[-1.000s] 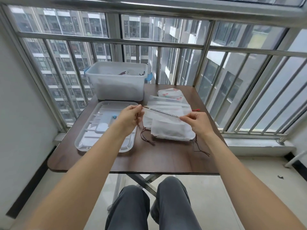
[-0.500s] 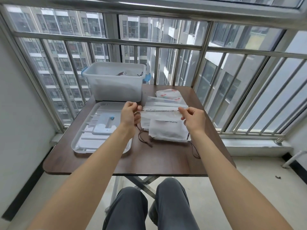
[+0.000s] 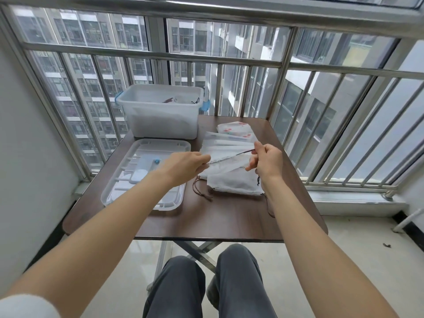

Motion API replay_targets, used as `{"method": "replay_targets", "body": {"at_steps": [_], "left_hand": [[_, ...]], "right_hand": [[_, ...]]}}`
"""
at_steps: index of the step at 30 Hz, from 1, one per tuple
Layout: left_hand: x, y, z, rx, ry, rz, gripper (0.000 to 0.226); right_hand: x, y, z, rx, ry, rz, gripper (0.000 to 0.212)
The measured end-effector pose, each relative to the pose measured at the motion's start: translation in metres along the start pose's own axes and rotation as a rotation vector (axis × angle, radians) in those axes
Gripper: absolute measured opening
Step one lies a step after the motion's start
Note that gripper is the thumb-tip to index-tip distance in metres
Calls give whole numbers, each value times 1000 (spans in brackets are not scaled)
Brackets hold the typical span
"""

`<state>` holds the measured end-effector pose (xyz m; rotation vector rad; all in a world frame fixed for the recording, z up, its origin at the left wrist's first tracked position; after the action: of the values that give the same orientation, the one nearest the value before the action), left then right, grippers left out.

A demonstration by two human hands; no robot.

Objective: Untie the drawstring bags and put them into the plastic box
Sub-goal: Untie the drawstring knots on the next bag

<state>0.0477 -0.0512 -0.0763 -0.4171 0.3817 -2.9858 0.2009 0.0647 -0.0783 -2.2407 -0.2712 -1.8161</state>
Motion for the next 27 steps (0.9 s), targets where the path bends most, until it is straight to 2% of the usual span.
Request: {"method": "replay_targets", "body": {"at_steps": [3,12,23,27], "left_hand": [[12,1,-9,47,-52,2,26],[28,9,-25,166,-60,242,20],[30,15,-30,203,-55,354,23],[36,15,-29,229,106,494,19]], "right_hand": [[-5,-2,7,-48,-61,-11,34],[-24,-2,14,-139,-360,-83,33],[-10,2,7,-139,-305,-8,33],[4,1,-2,17,-195,3,31]]}}
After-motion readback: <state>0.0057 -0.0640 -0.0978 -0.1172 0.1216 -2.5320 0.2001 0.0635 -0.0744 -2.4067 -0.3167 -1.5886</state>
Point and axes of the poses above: each hand's wrist, its own y-axis away from the middle knuckle, its own z-axis out of the back of the hand, x = y × z, the point moved 9 cm from there along -y, towards the middle knuckle, and after that the axes turned 14 degrees about -y, right-handed, at the moved point
